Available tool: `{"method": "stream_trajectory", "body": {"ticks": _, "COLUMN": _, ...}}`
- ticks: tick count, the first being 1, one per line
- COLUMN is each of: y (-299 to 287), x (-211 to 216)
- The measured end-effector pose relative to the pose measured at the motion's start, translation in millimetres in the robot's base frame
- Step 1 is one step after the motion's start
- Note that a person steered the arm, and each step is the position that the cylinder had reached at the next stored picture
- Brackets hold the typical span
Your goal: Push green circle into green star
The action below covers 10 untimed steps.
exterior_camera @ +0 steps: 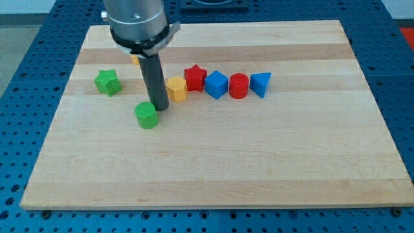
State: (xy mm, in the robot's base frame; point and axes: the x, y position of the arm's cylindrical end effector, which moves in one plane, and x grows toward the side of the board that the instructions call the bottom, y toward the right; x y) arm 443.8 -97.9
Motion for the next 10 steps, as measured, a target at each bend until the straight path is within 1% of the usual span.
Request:
{"method": "stream_trajectory", "body": {"ticks": 1, "y": 15.6, "x": 16.8}}
{"method": "stream_trajectory", "body": {"ticks": 2, "y": 19.2, "x": 38.7}}
{"method": "stream_trajectory", "body": {"ticks": 4, "y": -20.4, "x": 45.6}}
{"method": "stream_trajectory", "body": {"ticks": 5, "y": -23.4, "x": 35.0}}
{"method": "stream_trajectory", "body": {"ticks": 8, "y": -57.7, "x": -45.1}}
{"method": "stream_trajectory", "body": {"ticks": 10, "y": -63.8, "x": -50.3}}
